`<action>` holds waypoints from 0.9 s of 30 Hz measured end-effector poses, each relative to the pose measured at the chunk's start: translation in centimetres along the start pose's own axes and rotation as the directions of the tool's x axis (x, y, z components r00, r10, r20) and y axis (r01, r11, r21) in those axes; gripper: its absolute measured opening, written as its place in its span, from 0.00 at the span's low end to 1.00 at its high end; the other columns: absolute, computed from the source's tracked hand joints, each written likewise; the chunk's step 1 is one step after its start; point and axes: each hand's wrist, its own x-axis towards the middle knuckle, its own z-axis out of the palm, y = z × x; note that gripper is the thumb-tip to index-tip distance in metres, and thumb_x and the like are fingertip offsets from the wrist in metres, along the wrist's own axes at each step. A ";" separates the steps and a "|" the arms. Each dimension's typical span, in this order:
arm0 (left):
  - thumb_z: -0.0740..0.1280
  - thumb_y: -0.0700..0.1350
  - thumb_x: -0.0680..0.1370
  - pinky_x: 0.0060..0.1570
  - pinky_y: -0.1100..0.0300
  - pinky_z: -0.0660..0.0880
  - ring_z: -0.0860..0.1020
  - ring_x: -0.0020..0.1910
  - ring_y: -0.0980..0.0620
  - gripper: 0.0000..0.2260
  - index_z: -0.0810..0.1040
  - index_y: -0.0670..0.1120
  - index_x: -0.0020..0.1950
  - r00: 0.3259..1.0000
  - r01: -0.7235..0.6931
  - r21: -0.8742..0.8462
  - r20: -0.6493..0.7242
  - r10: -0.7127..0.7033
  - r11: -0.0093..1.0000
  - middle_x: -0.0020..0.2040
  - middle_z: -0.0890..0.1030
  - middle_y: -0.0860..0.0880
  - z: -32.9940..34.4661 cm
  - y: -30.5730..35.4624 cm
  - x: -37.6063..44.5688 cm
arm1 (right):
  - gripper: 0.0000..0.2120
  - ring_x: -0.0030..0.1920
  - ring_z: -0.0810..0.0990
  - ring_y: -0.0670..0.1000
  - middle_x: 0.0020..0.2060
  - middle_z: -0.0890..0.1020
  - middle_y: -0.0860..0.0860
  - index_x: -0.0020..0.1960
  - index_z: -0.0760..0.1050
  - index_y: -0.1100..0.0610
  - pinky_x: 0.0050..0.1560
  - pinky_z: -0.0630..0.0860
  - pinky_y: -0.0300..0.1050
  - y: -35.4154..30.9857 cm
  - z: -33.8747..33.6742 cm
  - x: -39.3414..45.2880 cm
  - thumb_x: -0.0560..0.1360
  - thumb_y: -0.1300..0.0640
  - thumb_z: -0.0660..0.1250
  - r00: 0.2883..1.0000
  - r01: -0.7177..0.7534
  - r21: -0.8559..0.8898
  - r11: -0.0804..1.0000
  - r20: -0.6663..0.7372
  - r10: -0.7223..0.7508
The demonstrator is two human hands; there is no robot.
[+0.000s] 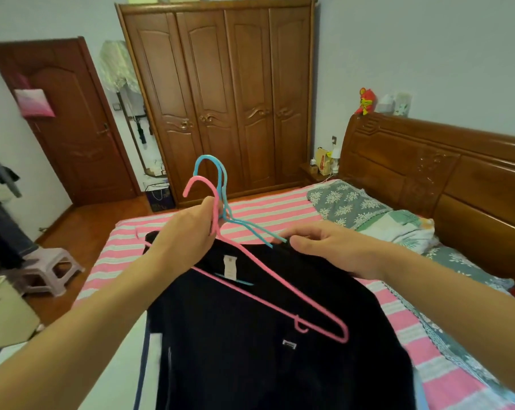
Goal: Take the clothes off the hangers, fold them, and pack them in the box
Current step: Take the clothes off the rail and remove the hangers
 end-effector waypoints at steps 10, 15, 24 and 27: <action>0.74 0.33 0.74 0.51 0.46 0.84 0.85 0.50 0.40 0.22 0.78 0.40 0.68 0.965 -0.262 0.101 -0.009 0.264 0.960 0.55 0.85 0.41 0.6 0.7 1.9 | 0.07 0.42 0.80 0.47 0.44 0.82 0.47 0.52 0.80 0.50 0.43 0.77 0.43 0.5 -0.2 -1.0 0.77 0.61 0.72 0.992 0.090 -0.020 0.996 -0.083 -0.092; 0.74 0.33 0.74 0.55 0.44 0.82 0.84 0.56 0.40 0.21 0.81 0.43 0.67 0.946 -0.323 0.164 0.061 0.317 0.932 0.60 0.84 0.43 0.7 0.7 2.3 | 0.09 0.39 0.78 0.47 0.39 0.82 0.50 0.44 0.78 0.50 0.43 0.77 0.43 0.8 -0.2 -1.4 0.75 0.63 0.73 0.923 0.178 -0.458 0.871 -0.230 -0.309; 0.73 0.33 0.75 0.51 0.44 0.83 0.84 0.55 0.39 0.21 0.81 0.45 0.67 0.980 -0.196 0.204 0.057 0.188 0.959 0.60 0.84 0.42 1.7 -1.4 2.0 | 0.12 0.43 0.76 0.47 0.41 0.77 0.43 0.46 0.74 0.50 0.44 0.73 0.39 5.6 -4.4 -5.6 0.76 0.67 0.70 0.866 0.162 -0.707 0.688 -0.232 -0.442; 0.71 0.33 0.75 0.50 0.42 0.82 0.84 0.52 0.37 0.19 0.81 0.45 0.65 0.997 -0.077 0.190 0.001 0.078 0.979 0.57 0.85 0.42 2.5 -1.7 2.2 | 0.10 0.42 0.77 0.48 0.40 0.79 0.46 0.46 0.75 0.53 0.43 0.74 0.41 7.4 -5.9 -6.7 0.76 0.68 0.69 0.856 0.083 -0.673 0.735 -0.329 -0.398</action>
